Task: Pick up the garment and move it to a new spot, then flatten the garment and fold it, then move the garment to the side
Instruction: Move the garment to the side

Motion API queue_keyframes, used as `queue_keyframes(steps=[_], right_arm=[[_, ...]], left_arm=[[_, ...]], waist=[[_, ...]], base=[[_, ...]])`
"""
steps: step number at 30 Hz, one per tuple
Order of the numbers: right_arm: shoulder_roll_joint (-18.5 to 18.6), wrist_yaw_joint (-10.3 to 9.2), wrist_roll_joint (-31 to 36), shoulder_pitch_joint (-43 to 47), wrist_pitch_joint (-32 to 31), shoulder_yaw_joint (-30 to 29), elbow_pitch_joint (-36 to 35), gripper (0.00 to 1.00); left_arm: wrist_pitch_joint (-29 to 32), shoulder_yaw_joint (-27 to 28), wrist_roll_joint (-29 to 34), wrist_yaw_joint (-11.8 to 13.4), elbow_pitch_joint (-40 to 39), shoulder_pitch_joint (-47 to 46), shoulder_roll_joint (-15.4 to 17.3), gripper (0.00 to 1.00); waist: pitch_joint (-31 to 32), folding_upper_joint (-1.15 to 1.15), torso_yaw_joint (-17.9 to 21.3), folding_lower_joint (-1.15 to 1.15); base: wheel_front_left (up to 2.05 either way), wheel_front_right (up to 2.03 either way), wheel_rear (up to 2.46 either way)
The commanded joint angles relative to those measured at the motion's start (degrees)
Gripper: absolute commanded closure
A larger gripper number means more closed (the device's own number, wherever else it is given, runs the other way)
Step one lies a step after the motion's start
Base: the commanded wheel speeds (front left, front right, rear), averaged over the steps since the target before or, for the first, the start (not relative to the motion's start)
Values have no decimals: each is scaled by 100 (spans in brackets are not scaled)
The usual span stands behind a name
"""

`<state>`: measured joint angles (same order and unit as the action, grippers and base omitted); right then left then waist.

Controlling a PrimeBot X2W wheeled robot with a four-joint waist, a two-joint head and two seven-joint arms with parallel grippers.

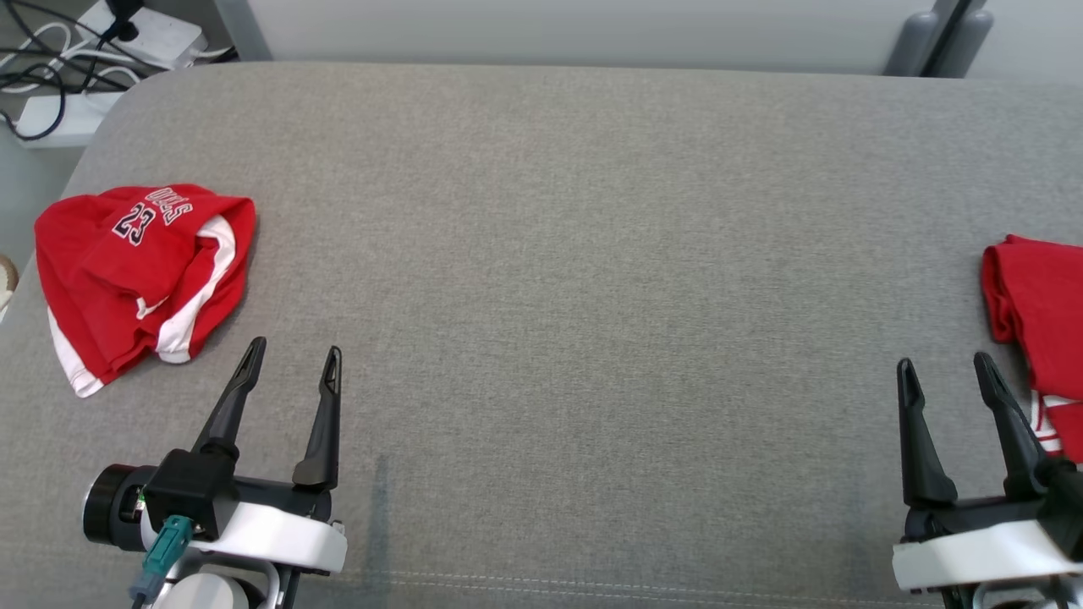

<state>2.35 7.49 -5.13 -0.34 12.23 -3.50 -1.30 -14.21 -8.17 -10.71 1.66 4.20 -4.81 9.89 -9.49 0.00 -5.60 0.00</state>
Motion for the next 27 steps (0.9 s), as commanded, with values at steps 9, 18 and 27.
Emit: queue_keyframes(steps=[9,18,27], right_arm=[[55,0,-278,354,-57,86,-185,0],[54,0,-313,381,-87,116,-181,0],[54,0,-405,334,-68,204,-142,0]], left_arm=[[174,340,-193,127,-116,156,217,0],[313,390,-391,156,-190,242,194,0],[311,383,-471,177,-289,278,194,0]], waist=[[364,0,359,0],[441,0,414,0],[411,0,438,0]], base=[[0,0,0],[0,0,0],[0,0,0]])
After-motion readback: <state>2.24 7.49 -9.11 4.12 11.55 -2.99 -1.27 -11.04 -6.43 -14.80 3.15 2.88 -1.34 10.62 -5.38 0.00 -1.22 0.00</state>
